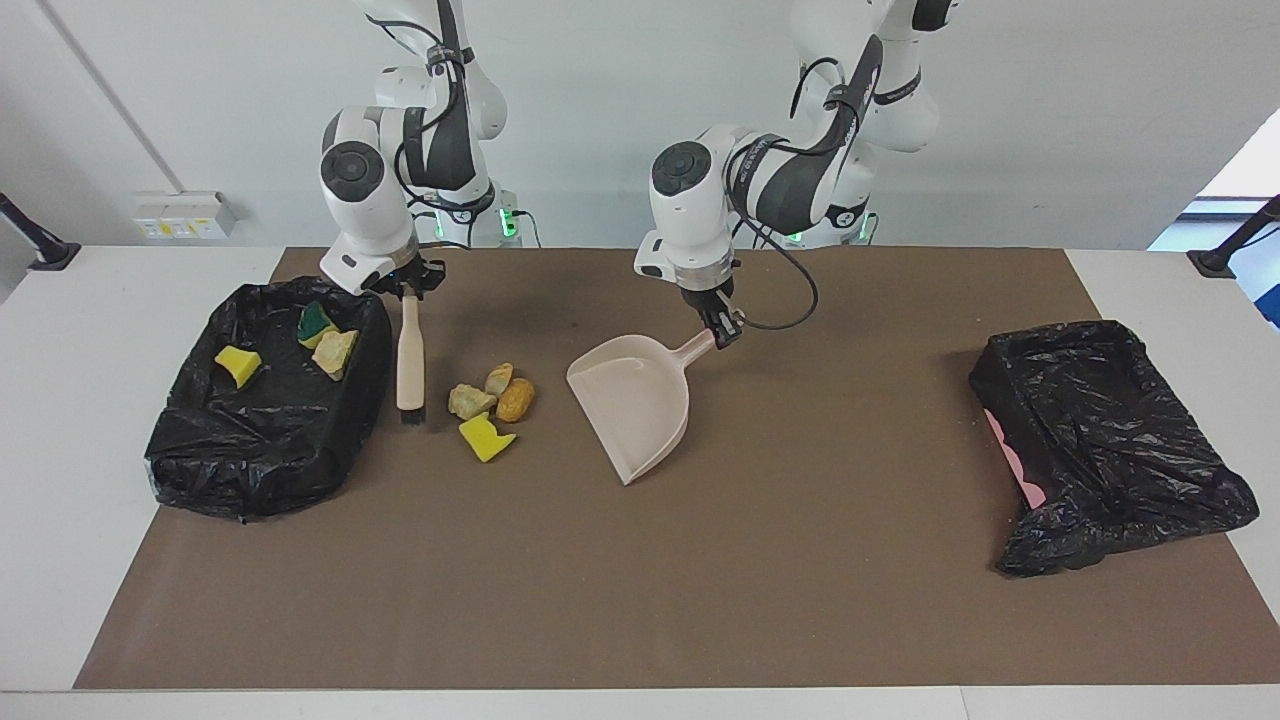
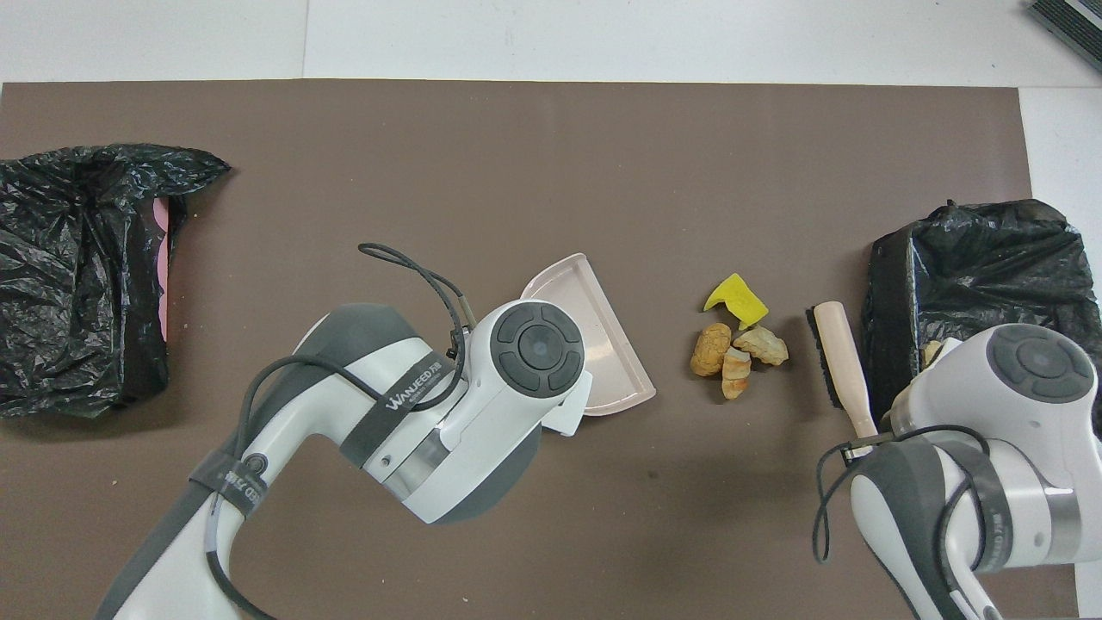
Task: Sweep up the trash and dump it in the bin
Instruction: 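Sweep the remaining chunks into the dustpan with the right gripper's brush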
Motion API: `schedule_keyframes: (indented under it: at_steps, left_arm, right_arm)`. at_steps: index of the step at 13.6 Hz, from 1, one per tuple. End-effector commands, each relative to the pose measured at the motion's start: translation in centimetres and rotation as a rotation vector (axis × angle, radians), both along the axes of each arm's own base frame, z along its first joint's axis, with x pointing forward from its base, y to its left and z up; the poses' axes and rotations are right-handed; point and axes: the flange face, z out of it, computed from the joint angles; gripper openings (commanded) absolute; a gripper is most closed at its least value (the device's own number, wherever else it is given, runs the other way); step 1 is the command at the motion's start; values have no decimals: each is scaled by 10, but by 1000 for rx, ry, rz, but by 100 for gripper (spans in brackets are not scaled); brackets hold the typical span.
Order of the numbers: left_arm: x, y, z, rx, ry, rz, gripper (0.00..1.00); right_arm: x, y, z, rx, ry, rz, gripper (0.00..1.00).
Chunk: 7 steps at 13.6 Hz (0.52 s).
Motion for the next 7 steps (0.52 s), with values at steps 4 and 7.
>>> schedule_keyframes:
  at_steps: [4, 7]
  left_arm:
    - [-25, 9, -7, 22, 3, -59, 0]
    - [-31, 9, -7, 24, 4, -67, 0]
  right_arm:
    - [-2, 25, -32, 25, 49, 6, 0]
    - [-1, 48, -35, 61, 36, 6, 0]
